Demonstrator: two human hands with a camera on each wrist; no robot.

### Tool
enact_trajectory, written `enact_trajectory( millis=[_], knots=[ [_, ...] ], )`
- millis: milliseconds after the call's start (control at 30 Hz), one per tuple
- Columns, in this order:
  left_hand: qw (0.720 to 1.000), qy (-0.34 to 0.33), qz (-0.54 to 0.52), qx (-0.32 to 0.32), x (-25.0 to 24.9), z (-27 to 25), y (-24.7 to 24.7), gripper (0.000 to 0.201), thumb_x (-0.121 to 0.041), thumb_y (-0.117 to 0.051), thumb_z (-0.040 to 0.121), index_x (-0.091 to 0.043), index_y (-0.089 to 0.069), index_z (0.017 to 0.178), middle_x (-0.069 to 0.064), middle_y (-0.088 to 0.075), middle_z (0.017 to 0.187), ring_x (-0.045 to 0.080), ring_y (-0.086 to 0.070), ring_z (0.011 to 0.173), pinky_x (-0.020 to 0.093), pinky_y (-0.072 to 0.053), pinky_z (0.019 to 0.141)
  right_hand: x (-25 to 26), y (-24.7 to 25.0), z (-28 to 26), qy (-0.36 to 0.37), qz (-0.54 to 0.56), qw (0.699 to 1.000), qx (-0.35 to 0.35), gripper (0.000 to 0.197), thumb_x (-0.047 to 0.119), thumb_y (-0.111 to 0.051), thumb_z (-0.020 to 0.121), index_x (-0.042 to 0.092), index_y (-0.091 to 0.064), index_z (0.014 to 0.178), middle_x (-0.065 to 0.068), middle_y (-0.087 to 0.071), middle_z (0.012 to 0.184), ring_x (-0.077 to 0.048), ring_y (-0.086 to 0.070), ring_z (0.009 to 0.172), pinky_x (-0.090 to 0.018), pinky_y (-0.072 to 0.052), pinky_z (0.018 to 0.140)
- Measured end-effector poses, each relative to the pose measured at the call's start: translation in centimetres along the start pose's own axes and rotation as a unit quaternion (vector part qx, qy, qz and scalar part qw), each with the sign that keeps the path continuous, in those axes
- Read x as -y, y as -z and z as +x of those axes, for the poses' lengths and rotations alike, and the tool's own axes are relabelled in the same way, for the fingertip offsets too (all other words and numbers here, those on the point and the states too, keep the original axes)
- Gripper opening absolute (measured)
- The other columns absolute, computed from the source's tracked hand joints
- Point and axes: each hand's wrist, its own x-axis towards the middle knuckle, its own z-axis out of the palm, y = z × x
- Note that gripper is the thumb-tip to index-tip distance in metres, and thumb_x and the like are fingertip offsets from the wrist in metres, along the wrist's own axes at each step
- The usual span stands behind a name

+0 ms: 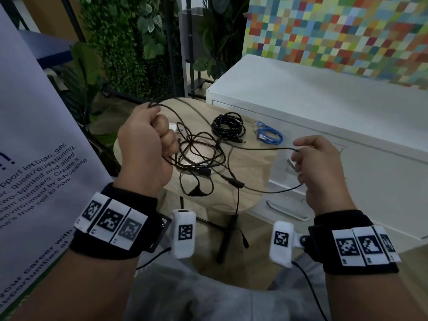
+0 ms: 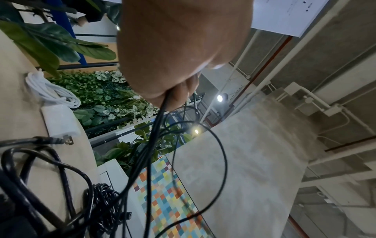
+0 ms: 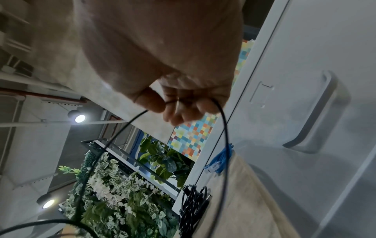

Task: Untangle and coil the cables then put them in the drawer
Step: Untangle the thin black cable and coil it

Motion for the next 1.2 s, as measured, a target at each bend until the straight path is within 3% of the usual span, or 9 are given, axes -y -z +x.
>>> enact_trajectory(
  millis=[167, 300, 433, 600, 733, 833, 967, 1100, 1200],
  knots=[
    [0.988, 0.01, 0.13, 0.079, 0.8, -1.4, -1.6, 0.025, -0.005, -0.038, 0.105, -0.02, -0.046, 0.086, -0.007, -0.025, 0.051, 0.009, -0.017, 0.04, 0.021, -0.011, 0.041, 0.6, -1.4, -1.5, 0.099, -0.033, 0.991, 0.077, 0.04, -0.004, -0.051, 0.077, 0.028, -0.069, 0.094, 0.001, -0.07, 0.104, -0.012, -0.062, 0.091, -0.027, -0.051, 0.079],
    [0.974, 0.012, 0.186, 0.127, 1.7, -2.7, -2.8, 0.025, -0.003, -0.041, 0.103, -0.018, -0.05, 0.085, -0.006, -0.027, 0.053, 0.009, -0.017, 0.042, 0.023, -0.009, 0.044, 2.2, -2.8, -3.6, 0.17, 0.065, 0.968, 0.171, 0.029, -0.008, -0.063, 0.084, 0.019, -0.074, 0.093, -0.003, -0.075, 0.084, -0.02, -0.068, 0.076, -0.027, -0.054, 0.07],
    [0.965, 0.013, 0.204, 0.162, 2.1, -3.7, -3.8, 0.024, -0.002, -0.043, 0.1, -0.018, -0.053, 0.085, -0.005, -0.029, 0.052, 0.009, -0.018, 0.041, 0.017, -0.017, 0.041, 2.3, -4.8, -5.2, 0.211, -0.031, 0.94, 0.264, 0.029, 0.01, -0.078, 0.086, 0.022, -0.075, 0.112, 0.008, -0.073, 0.091, -0.009, -0.065, 0.077, -0.027, -0.056, 0.072],
    [0.975, 0.007, 0.174, 0.135, 1.4, -3.4, -3.2, 0.026, 0.002, -0.037, 0.096, -0.016, -0.051, 0.083, -0.004, -0.026, 0.054, 0.01, -0.016, 0.043, 0.021, -0.011, 0.044, 1.6, -4.1, -4.9, 0.157, -0.04, 0.952, 0.258, 0.011, 0.013, -0.078, 0.089, 0.015, -0.077, 0.078, -0.005, -0.069, 0.064, -0.019, -0.058, 0.048, -0.031, -0.049, 0.054],
    [0.96, -0.015, 0.257, 0.113, 1.4, -2.3, -1.6, 0.025, 0.003, -0.042, 0.085, -0.016, -0.055, 0.078, 0.0, -0.046, 0.056, 0.014, -0.026, 0.045, 0.024, -0.018, 0.045, 1.6, -3.1, -4.3, 0.118, 0.015, 0.962, 0.245, 0.005, 0.012, -0.081, 0.086, 0.012, -0.08, 0.082, -0.004, -0.067, 0.061, -0.019, -0.054, 0.048, -0.032, -0.053, 0.055],
    [0.914, -0.045, 0.375, 0.148, 1.3, -2.5, -1.0, 0.027, -0.001, -0.057, 0.087, -0.023, -0.066, 0.101, -0.002, -0.069, 0.078, 0.016, -0.052, 0.05, 0.028, -0.041, 0.049, 1.6, -2.8, -4.2, 0.135, 0.002, 0.962, 0.238, 0.008, 0.017, -0.081, 0.087, 0.017, -0.082, 0.078, -0.018, -0.067, 0.064, -0.023, -0.05, 0.045, -0.029, -0.046, 0.05],
    [0.864, -0.079, 0.44, 0.231, 1.3, -3.0, -1.2, 0.063, 0.003, -0.065, 0.09, -0.038, -0.055, 0.138, -0.001, -0.07, 0.101, 0.011, -0.067, 0.06, 0.016, -0.047, 0.051, 1.7, -3.1, -4.6, 0.143, -0.017, 0.958, 0.247, 0.009, 0.016, -0.083, 0.085, 0.019, -0.081, 0.077, 0.004, -0.064, 0.056, -0.02, -0.047, 0.039, -0.024, -0.04, 0.043],
    [0.847, -0.093, 0.432, 0.295, 1.6, -3.0, -1.4, 0.022, -0.011, -0.073, 0.093, -0.028, -0.078, 0.107, 0.002, -0.061, 0.085, 0.007, -0.055, 0.065, 0.023, -0.047, 0.06, 1.6, -3.5, -4.6, 0.114, 0.049, 0.957, 0.26, 0.012, 0.012, -0.081, 0.085, 0.017, -0.082, 0.075, -0.014, -0.058, 0.056, -0.022, -0.039, 0.038, -0.023, -0.033, 0.041],
    [0.858, -0.08, 0.417, 0.288, 1.2, -2.9, -1.2, 0.012, -0.02, -0.072, 0.097, -0.016, -0.078, 0.087, -0.006, -0.065, 0.069, 0.006, -0.055, 0.059, 0.02, -0.046, 0.058, 1.8, -3.0, -4.3, 0.042, 0.14, 0.948, 0.283, 0.005, 0.016, -0.078, 0.08, 0.013, -0.081, 0.077, -0.009, -0.051, 0.057, -0.014, -0.029, 0.04, -0.019, -0.023, 0.044]
  ],
)
